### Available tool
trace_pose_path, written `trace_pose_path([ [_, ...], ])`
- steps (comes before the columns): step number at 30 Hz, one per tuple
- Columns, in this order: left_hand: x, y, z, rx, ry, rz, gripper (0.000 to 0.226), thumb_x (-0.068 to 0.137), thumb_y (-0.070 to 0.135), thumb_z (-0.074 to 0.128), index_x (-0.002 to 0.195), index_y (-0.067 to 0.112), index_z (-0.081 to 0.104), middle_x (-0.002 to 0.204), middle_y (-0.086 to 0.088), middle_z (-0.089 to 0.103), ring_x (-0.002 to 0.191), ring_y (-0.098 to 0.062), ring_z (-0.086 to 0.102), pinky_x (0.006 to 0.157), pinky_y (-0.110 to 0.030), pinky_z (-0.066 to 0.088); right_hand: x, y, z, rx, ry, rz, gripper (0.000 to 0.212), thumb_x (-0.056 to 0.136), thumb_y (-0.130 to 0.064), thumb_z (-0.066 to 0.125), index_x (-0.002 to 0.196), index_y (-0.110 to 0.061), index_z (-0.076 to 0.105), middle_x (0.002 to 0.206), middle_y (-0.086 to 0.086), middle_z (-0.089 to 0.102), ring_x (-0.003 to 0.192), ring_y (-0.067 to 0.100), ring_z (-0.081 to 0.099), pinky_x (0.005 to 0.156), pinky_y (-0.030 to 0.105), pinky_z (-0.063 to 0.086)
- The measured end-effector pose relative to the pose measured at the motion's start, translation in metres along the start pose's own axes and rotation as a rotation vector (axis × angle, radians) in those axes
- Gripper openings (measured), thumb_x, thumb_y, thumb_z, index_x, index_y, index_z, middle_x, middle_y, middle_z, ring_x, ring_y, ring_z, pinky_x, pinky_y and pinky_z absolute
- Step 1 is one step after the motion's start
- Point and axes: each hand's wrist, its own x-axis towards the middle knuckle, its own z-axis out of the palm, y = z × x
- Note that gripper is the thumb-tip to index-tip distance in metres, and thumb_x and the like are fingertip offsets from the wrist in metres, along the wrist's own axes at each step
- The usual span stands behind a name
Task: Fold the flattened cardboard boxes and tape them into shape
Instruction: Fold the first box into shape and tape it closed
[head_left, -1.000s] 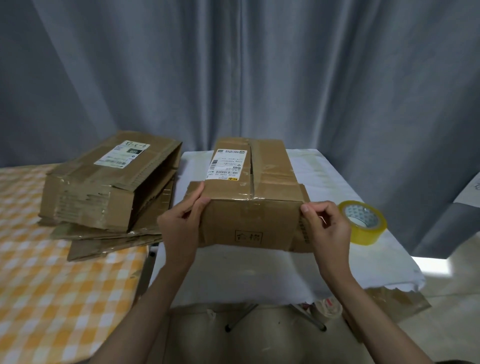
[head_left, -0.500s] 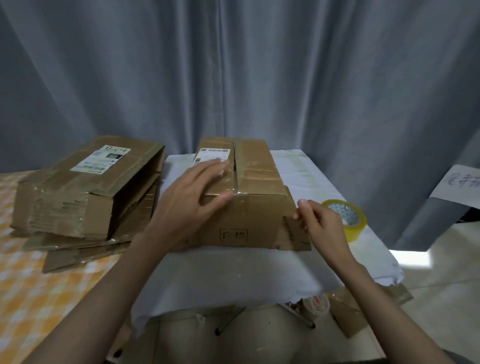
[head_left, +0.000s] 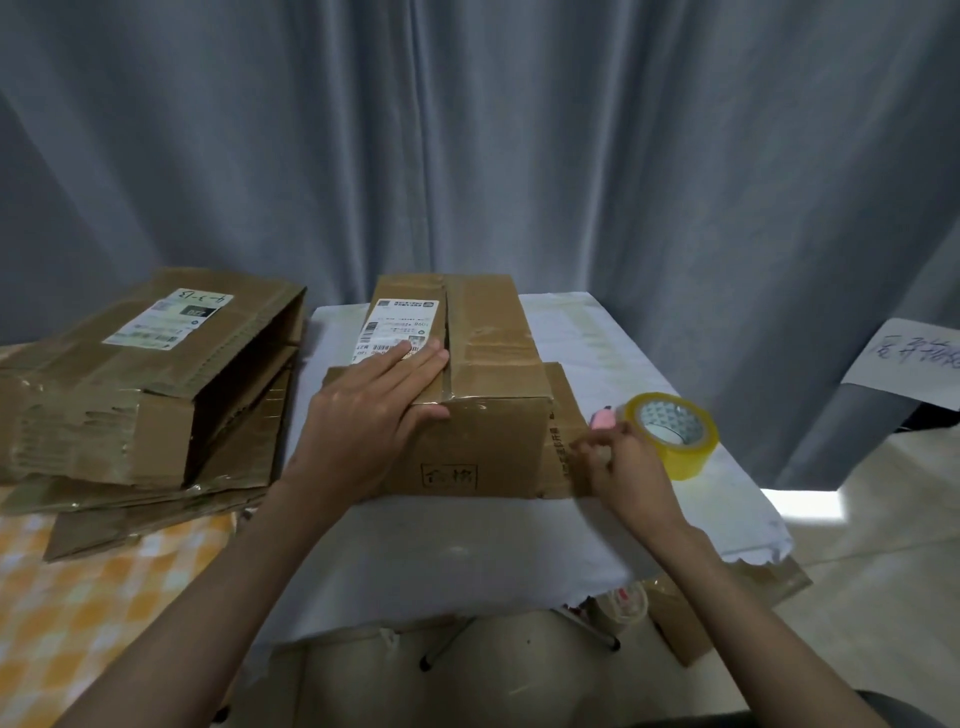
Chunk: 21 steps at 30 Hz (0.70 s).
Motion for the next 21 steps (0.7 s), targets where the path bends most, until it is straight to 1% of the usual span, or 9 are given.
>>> trace_pose_path([
  [3, 0.0, -0.004, 0.0, -0.024, -0.003, 0.0, 0.059, 0.099, 0.056, 0.031, 0.148, 0.026, 0.044, 0.15, 0.009, 0.045, 0.139, -0.015, 0.044, 0.092, -0.044, 0.055, 0.014, -0.034, -0.021, 0.431, 0.087, 0.073, 0.032, 0.101, -0.039, 0.05, 0.102, -0.017, 0.073, 0.1, 0.003, 0.072, 0.093, 0.021, 0.065, 0.079, 0.032, 0.048],
  [4, 0.0, -0.005, 0.001, -0.035, 0.003, 0.008, 0.058, 0.1, 0.055, 0.031, 0.149, 0.026, 0.043, 0.151, 0.009, 0.045, 0.139, -0.015, 0.044, 0.092, -0.043, 0.055, 0.02, -0.046, -0.027, 0.552, 0.045, 0.118, 0.038, 0.099, -0.051, 0.048, 0.11, -0.024, 0.071, 0.107, -0.004, 0.071, 0.101, 0.018, 0.065, 0.09, 0.037, 0.051],
  [6, 0.0, -0.004, 0.003, -0.02, 0.011, 0.041, 0.053, 0.102, 0.049, 0.032, 0.148, 0.026, 0.046, 0.149, 0.009, 0.046, 0.138, -0.018, 0.045, 0.096, -0.044, 0.053, 0.027, -0.067, -0.032, 0.58, -0.031, 0.12, 0.051, 0.093, -0.066, 0.042, 0.127, -0.035, 0.062, 0.129, -0.012, 0.064, 0.12, 0.013, 0.058, 0.109, 0.042, 0.042],
  [8, 0.001, 0.001, 0.005, 0.008, 0.025, 0.064, 0.047, 0.103, 0.043, 0.033, 0.142, 0.026, 0.053, 0.144, 0.008, 0.053, 0.134, -0.022, 0.05, 0.096, -0.044, 0.053, 0.03, -0.085, -0.027, 0.433, -0.085, 0.051, 0.052, 0.101, -0.057, 0.038, 0.144, -0.031, 0.048, 0.148, -0.006, 0.05, 0.135, 0.016, 0.044, 0.111, 0.03, 0.026],
  [12, 0.003, 0.004, 0.001, -0.076, 0.023, 0.035, 0.046, 0.102, 0.046, 0.035, 0.14, 0.03, 0.055, 0.141, 0.012, 0.055, 0.136, -0.018, 0.048, 0.102, -0.046, 0.048, 0.035, -0.096, -0.023, 0.357, -0.133, 0.043, 0.044, 0.108, -0.035, 0.032, 0.149, -0.022, 0.041, 0.15, 0.001, 0.045, 0.138, 0.02, 0.037, 0.096, 0.02, 0.02],
  [14, 0.003, 0.002, -0.004, -0.269, 0.007, -0.093, 0.051, 0.099, 0.058, 0.035, 0.143, 0.037, 0.05, 0.149, 0.019, 0.045, 0.141, -0.005, 0.037, 0.114, -0.043, 0.036, 0.044, -0.096, -0.031, 0.432, -0.216, 0.123, 0.047, 0.104, -0.035, 0.039, 0.148, -0.018, 0.044, 0.149, 0.003, 0.048, 0.136, 0.022, 0.042, 0.114, 0.03, 0.026],
  [17, 0.014, -0.005, -0.013, -0.549, 0.107, -0.54, 0.061, 0.096, 0.067, 0.035, 0.148, 0.034, 0.042, 0.156, 0.012, 0.036, 0.142, -0.006, 0.032, 0.112, -0.035, 0.025, 0.056, -0.102, -0.043, 0.502, -0.293, 0.25, 0.055, 0.098, -0.047, 0.045, 0.145, -0.017, 0.047, 0.142, 0.003, 0.055, 0.128, 0.023, 0.052, 0.111, 0.045, 0.04],
  [19, 0.029, -0.013, -0.022, -0.669, -0.068, -0.847, 0.068, 0.096, 0.068, 0.031, 0.15, 0.027, 0.039, 0.155, -0.004, 0.041, 0.139, -0.023, 0.039, 0.11, -0.037, 0.03, 0.06, -0.11, -0.046, 0.584, -0.318, 0.287, 0.054, 0.097, -0.053, 0.047, 0.136, -0.016, 0.054, 0.132, 0.002, 0.062, 0.116, 0.021, 0.059, 0.101, 0.04, 0.047],
  [21, 0.039, -0.015, -0.03, -0.734, -0.282, -0.902, 0.065, 0.099, 0.063, 0.032, 0.147, 0.021, 0.045, 0.149, -0.009, 0.047, 0.132, -0.028, 0.046, 0.107, -0.036, 0.033, 0.058, -0.116, -0.046, 0.611, -0.338, 0.275, 0.052, 0.098, -0.055, 0.048, 0.132, -0.017, 0.056, 0.125, 0.001, 0.063, 0.108, 0.019, 0.06, 0.089, 0.033, 0.049],
])
